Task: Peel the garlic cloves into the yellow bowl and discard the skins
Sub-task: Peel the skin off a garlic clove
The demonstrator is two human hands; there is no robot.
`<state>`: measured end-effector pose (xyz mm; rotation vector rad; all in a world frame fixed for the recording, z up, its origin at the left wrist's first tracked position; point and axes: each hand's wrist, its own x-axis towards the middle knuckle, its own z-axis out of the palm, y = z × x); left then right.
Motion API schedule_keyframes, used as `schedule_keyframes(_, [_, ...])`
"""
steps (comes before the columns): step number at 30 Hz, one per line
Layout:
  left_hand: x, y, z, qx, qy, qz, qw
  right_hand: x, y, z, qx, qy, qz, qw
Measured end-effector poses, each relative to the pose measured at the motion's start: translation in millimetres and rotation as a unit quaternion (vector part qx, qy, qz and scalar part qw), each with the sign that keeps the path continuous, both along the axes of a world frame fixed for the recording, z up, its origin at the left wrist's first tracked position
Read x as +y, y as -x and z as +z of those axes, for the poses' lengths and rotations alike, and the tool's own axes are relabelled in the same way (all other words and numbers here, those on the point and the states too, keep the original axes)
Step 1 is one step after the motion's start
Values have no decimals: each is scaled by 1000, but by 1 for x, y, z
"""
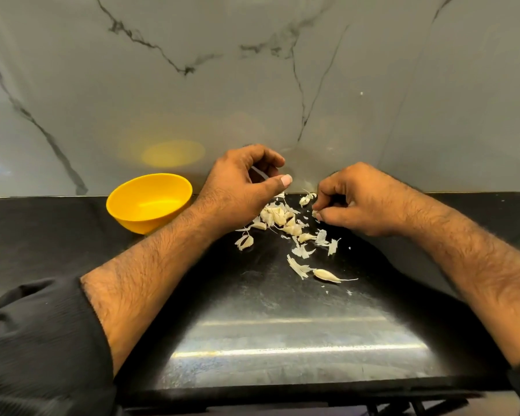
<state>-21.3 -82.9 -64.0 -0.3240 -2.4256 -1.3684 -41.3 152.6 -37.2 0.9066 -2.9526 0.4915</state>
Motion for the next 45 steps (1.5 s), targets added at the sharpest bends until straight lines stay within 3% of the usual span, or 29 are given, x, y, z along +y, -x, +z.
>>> schedule_keyframes(4, [-2,0,3,2,-18,-3,1000,2,-2,12,137,205,9,969])
schedule_keyframes(5, [-3,0,4,4,-22,-5,1000,1,-2,14,130,195,13,972])
schedule_keyframes(7, [-3,-1,4,2,-29,-7,1000,-8,-2,7,36,33,13,999])
schedule_keyframes(9, [-2,-1,4,-2,-28,-10,1000,-13,0,0,-30,-78,-1,997])
schedule_keyframes(12, [-3,-2,4,1,-24,-8,1000,-6,6,-1,-28,-47,-6,999])
schedule_keyframes(13, [-3,-2,4,1,-23,-8,1000,-2,9,-2,-33,-12,-15,999])
schedule_keyframes(15, [-3,-1,4,2,-18,-10,1000,7,11,-7,-98,146,-28,984])
schedule_keyframes(18, [-5,-1,6,7,-8,-23,1000,11,12,-7,-194,396,-1,898])
schedule_keyframes(21, [-4,-3,8,8,4,-49,999,6,7,-3,-252,471,15,845])
schedule_keyframes(25, [1,-6,8,21,0,-85,996,1,3,-5,-277,487,26,828])
schedule_keyframes(35, [1,-9,8,70,24,-75,994,-2,-1,-3,-227,457,20,860])
schedule_keyframes(45, [-1,-8,5,63,-20,-103,992,-1,-1,-2,-260,470,22,843])
